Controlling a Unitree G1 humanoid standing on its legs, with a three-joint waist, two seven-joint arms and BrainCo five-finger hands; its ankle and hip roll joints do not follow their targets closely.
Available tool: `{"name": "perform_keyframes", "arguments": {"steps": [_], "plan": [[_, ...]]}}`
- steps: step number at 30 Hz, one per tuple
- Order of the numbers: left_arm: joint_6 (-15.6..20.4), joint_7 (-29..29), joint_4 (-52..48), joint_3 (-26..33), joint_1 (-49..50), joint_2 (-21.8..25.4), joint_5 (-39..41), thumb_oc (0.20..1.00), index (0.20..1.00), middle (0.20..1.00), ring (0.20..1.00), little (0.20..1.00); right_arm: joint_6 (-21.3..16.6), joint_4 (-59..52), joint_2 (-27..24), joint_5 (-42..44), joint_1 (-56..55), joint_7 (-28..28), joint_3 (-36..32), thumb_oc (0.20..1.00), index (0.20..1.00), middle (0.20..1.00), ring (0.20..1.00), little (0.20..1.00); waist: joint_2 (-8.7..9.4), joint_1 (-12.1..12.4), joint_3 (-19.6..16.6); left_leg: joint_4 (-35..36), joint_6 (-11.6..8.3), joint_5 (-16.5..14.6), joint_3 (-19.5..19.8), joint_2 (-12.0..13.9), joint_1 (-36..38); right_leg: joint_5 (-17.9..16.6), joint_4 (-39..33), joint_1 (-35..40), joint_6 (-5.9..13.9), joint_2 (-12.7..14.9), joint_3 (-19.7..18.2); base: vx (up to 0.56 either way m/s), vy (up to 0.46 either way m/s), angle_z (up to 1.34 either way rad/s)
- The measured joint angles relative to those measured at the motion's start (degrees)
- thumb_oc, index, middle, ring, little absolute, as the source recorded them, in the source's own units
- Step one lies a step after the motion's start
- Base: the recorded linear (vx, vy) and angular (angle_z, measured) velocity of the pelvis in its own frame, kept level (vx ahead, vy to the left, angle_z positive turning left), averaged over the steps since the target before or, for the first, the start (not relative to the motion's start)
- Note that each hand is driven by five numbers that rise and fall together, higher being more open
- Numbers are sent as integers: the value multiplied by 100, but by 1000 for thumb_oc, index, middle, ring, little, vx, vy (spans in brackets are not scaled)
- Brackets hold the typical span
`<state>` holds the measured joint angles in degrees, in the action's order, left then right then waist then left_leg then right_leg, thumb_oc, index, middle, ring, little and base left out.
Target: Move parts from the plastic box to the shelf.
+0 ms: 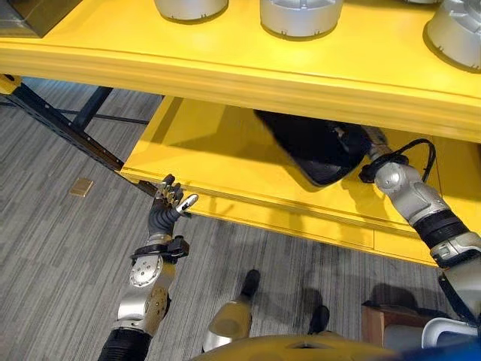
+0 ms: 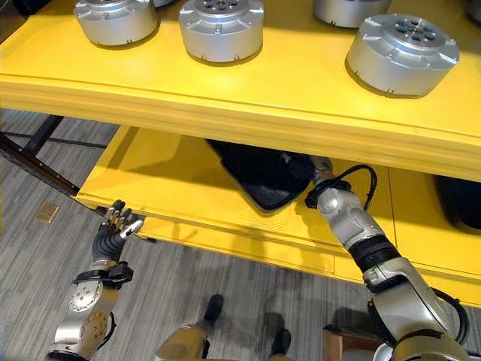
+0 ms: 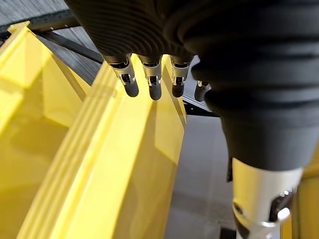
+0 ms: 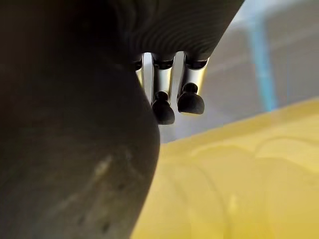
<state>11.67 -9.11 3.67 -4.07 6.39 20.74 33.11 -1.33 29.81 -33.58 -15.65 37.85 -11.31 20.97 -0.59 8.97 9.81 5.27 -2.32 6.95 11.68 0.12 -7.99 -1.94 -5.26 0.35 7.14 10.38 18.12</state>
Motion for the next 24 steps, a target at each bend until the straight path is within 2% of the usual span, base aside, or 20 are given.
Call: {"name": "perform_keyframes", "arguments": {"steps": [1,5,6,7,8,9,11,12,13,16,19,21,24], "plan": [[-1,-5,54,-49,-38,0,3,1000,1000,1000,1000,1000,6,131,187,323,-3,-125,-167,200,200,200,200,200,-13,-42,9,0,0,-1,-27,0,-2,-4,0,-17,-1,2,-23,-18,32,-6],[-2,-11,94,-294,-91,17,7,1000,1000,1000,1000,1000,49,795,201,1274,110,-631,-486,200,200,200,200,200,14,11,44,-66,1,-4,-161,23,-154,-6,114,-280,-9,4,-182,-236,28,-17],[-2,-14,100,-339,-137,41,8,1000,1000,1000,1000,1000,48,881,197,1460,256,-773,-506,200,200,200,200,200,3,-2,122,-254,-9,-11,-210,23,-364,48,355,-540,-25,20,-267,-230,14,-27],[-4,-38,147,-468,-387,98,12,1000,1000,1000,1000,1000,31,966,135,1729,516,-953,-589,200,200,200,200,200,-2,-41,383,-736,-51,-45,-308,-30,-785,212,868,-973,-47,101,-322,-177,21,-11],[-11,-57,233,-598,-697,135,10,1000,1000,1000,1000,1000,48,1038,87,1882,744,-1055,-799,200,200,200,200,200,-28,-60,675,-1192,-19,-134,-341,-85,-1123,380,1334,-1290,-100,190,-322,-129,38,4],[-29,-67,354,-673,-926,99,11,1000,1000,1000,1000,1000,103,1053,81,1963,778,-1143,-953,200,200,200,200,200,-110,-66,831,-1382,17,-307,-345,-67,-1214,468,1580,-1396,-106,150,-322,-153,51,6],[-20,-85,370,-672,-1026,100,15,1000,1000,1000,1000,1000,138,1045,115,2134,781,-1198,-952,200,200,200,200,200,-60,-127,907,-1572,12,-402,-353,-84,-1368,628,1977,-1649,-118,193,-338,-76,42,7],[-17,-86,374,-669,-1165,109,21,1000,1000,1000,1000,1000,97,996,136,2235,798,-1234,-1116,200,200,200,200,200,-27,-169,1105,-2100,16,-655,-343,-124,-1614,925,2583,-1901,-157,332,-357,-78,32,12],[-18,-86,373,-672,-1194,97,57,1000,1000,1000,1000,1000,92,963,150,2298,796,-1296,-1201,200,200,200,200,200,-15,-179,1197,-2352,32,-773,-348,-151,-1727,1045,2816,-2017,-166,381,-381,-76,22,10],[-33,-143,389,-686,-1174,71,127,1000,1000,1000,1000,1000,45,467,528,2656,600,-1575,-1636,200,200,200,200,200,-18,-272,1293,-3020,82,-1092,-356,-208,-2159,1344,3470,-2416,-206,465,-515,-69,1,1],[-32,-252,381,-715,-1220,27,125,1000,1000,1000,1000,1000,-43,64,713,2799,517,-1739,-1643,200,200,200,200,200,-17,-306,1296,-3372,79,-1177,-381,-212,-2505,1420,3794,-2760,-245,483,-607,-72,-1,-5],[-23,-340,357,-809,-1339,38,122,1000,1000,1000,1000,1000,-94,115,696,2798,692,-1830,-1594,200,200,200,200,200,-2,-305,1302,-3812,74,-1315,-423,-216,-2923,1554,4223,-3206,-258,500,-703,-54,-5,-9],[-30,-410,359,-898,-1512,33,121,1000,1000,1000,1000,1000,-90,149,678,2837,770,-1890,-1582,200,200,200,200,200,20,-317,1310,-3960,88,-1339,-440,-222,-3152,1566,4410,-3477,-275,517,-780,-48,-10,-4]]}}
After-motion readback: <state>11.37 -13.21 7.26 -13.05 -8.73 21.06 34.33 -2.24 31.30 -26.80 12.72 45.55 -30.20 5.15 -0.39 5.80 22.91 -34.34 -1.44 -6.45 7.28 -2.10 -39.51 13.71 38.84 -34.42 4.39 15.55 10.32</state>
